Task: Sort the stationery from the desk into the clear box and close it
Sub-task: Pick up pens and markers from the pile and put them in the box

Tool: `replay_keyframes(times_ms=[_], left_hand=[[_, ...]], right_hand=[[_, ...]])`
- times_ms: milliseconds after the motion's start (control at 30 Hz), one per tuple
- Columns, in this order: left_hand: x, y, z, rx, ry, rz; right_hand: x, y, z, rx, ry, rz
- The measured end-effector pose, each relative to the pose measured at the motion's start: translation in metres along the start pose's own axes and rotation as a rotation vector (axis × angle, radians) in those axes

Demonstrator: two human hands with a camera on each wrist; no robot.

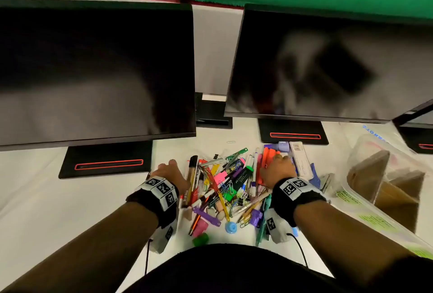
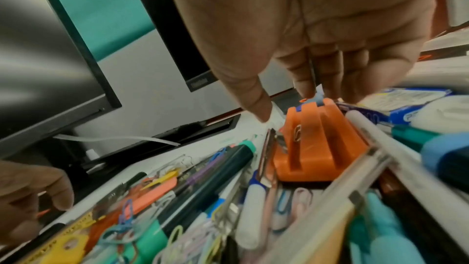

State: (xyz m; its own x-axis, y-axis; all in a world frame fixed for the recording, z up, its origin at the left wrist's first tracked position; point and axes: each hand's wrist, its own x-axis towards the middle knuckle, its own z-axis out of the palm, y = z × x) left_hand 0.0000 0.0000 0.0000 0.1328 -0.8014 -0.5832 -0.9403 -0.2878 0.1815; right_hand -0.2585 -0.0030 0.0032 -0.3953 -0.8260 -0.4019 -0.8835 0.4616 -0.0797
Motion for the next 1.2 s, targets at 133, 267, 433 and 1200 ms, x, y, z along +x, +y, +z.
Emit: replay_keyframes(times_ms=[133, 267, 433, 1200], left_hand=[[0.004, 0.002, 0.006, 0.025, -0.088, 0.005], [0.003, 0.007, 0.015, -0.005, -0.068, 0.030], [0.001, 0.016, 0.019, -0.042, -0.035, 0.040], [0.015, 0.017, 0.034, -0.115, -0.021, -0.008]], right_hand=[[0.007, -0.015, -0.004, -0.055, 0.027, -0.079], [0.009, -0.033, -0.008, -0.222, -0.072, -0.163], [0.013, -0.043, 0.003, -0.174, -0.122, -0.200], [-0.001, -0.035, 0.016, 0.167, -0.184, -0.151]])
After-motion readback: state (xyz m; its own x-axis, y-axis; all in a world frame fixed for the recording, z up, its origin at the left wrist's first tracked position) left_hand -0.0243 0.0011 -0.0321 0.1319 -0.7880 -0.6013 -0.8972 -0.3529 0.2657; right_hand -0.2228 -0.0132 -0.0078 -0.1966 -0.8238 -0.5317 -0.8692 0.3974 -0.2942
